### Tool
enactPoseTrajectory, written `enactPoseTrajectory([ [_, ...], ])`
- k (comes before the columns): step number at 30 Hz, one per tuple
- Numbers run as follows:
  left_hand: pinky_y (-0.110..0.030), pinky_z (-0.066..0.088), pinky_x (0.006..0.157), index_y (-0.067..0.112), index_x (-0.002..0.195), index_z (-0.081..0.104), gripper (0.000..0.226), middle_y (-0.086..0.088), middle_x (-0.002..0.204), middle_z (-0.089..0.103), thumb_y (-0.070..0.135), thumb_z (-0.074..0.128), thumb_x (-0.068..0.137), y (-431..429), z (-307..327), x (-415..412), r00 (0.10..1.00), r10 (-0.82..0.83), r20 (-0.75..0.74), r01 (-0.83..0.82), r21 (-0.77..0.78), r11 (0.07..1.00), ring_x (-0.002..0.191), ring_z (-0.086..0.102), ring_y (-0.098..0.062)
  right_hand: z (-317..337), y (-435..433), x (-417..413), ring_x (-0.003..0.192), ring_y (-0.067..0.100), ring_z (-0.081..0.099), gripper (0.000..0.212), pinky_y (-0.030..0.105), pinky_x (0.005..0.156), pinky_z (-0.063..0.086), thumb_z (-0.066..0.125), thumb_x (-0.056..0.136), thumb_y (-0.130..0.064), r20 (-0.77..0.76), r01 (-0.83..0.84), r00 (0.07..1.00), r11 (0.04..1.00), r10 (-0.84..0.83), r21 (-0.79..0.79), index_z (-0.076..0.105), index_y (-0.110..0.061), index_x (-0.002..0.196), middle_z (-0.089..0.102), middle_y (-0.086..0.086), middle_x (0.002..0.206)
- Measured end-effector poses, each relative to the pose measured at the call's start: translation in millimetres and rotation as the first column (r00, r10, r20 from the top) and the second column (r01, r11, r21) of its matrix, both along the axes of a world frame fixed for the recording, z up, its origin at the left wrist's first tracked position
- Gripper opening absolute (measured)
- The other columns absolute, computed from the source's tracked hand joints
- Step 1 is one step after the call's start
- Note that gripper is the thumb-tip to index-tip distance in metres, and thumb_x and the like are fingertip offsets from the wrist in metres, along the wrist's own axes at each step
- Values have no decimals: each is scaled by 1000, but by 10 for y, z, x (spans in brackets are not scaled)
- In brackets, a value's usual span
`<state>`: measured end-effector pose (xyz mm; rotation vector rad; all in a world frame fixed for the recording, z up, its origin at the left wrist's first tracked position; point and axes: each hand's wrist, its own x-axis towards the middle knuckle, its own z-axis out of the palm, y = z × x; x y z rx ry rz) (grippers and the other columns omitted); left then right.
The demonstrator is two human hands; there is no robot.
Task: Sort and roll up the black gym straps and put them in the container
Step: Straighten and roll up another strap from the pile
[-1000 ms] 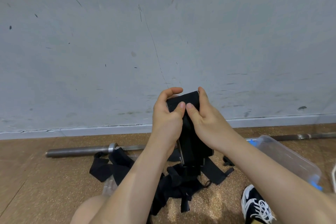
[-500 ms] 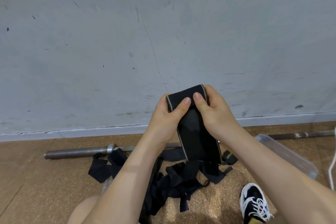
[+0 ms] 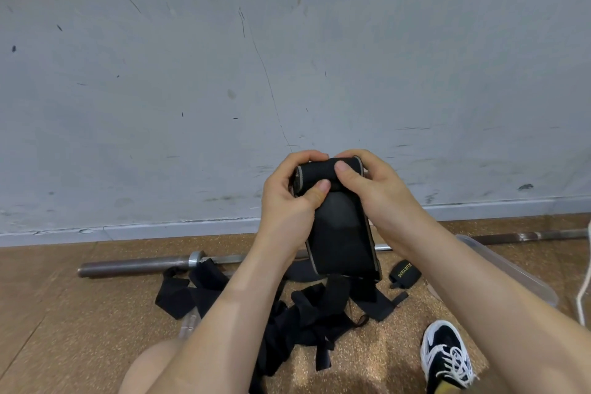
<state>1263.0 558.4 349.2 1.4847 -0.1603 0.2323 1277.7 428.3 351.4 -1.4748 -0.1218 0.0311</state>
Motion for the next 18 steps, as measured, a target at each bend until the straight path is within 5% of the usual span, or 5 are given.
enactPoseTrajectory([
  [4, -27, 55, 68, 23, 110, 61, 27, -8, 102, 69, 24, 71, 86, 48, 18, 23, 968, -178, -175, 167, -75, 983, 86, 68, -16, 21, -61, -5, 76, 18, 66, 13, 39, 72, 56, 58, 98, -12, 34, -9, 999, 1000, 8, 18, 64, -23, 97, 67, 1, 84],
  [6, -25, 55, 65, 19, 113, 61, 38, -3, 100, 71, 43, 71, 85, 29, 47, 13, 942, -126, -311, 111, -67, 992, 86, 72, -16, 27, -73, -14, 79, 16, 65, 16, 38, 73, 57, 57, 99, -9, 88, -21, 996, 999, 25, -48, 63, -23, 102, 66, 1, 88],
  [10, -30, 57, 66, 13, 104, 69, 18, -5, 91, 75, 25, 70, 90, 41, 34, 19, 967, 6, -254, -27, -79, 996, 85, 74, -23, 91, -135, 0, 88, 12, 70, 23, 30, 74, 60, 55, 101, -25, -8, -147, 989, 986, 147, -75, 61, -35, 121, 71, 0, 104],
  [13, -27, 57, 63, 15, 104, 71, 20, -5, 89, 72, 7, 73, 86, 83, 41, 12, 981, 54, -187, -72, -92, 993, 77, 72, -17, 172, -232, 0, 87, 5, 72, 25, 23, 71, 57, 46, 99, -47, -97, -252, 966, 961, 242, -115, 66, -40, 113, 75, -14, 96],
  [18, -27, 57, 62, 24, 99, 73, 33, -1, 90, 71, -5, 72, 83, 60, 38, -16, 986, 46, -161, -54, -44, 998, 74, 70, -13, 97, -218, 24, 90, 12, 72, 28, 26, 73, 59, 46, 104, -30, -84, -216, 975, 968, 206, -128, 70, -20, 113, 76, 1, 101],
])
